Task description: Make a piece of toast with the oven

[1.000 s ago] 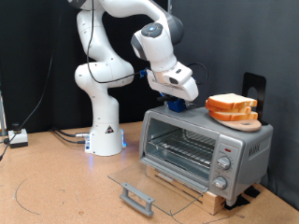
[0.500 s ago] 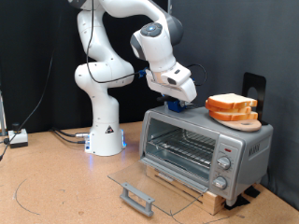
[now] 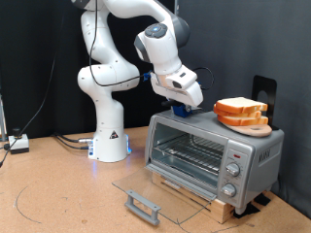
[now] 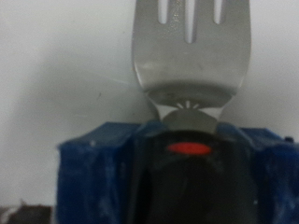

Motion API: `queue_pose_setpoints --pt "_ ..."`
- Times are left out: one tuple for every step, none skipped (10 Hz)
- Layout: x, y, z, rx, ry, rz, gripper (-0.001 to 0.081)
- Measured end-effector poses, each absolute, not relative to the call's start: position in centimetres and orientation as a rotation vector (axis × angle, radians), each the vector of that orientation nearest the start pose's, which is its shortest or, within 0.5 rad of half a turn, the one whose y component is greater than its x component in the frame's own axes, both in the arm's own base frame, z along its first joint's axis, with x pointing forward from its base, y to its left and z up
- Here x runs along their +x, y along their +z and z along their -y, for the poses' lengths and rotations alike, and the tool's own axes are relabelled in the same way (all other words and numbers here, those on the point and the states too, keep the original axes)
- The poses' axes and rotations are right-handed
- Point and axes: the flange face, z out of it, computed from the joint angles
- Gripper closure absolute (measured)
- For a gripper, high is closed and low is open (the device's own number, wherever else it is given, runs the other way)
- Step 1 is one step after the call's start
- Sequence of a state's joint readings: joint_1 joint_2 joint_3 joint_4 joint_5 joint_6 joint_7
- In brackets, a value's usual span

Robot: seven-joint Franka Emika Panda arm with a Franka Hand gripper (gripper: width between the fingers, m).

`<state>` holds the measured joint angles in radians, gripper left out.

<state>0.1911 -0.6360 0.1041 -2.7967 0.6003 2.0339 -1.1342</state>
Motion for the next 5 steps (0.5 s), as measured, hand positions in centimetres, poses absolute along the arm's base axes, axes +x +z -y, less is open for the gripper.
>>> queue_pose_setpoints --pt "30.1 37.82 -12.1 -2.283 -0.111 1.398 0.0323" --pt "30.07 37.76 -12.09 -2.283 -0.108 1.398 0.0296" --pt "30.04 37.74 -12.08 -2.283 -0.106 1.399 0.0169" --pt "30.03 37.73 -12.08 -2.282 -0.105 1.399 0.0056" --pt "30.02 37.72 -12.08 -2.282 -0.104 1.399 0.0056"
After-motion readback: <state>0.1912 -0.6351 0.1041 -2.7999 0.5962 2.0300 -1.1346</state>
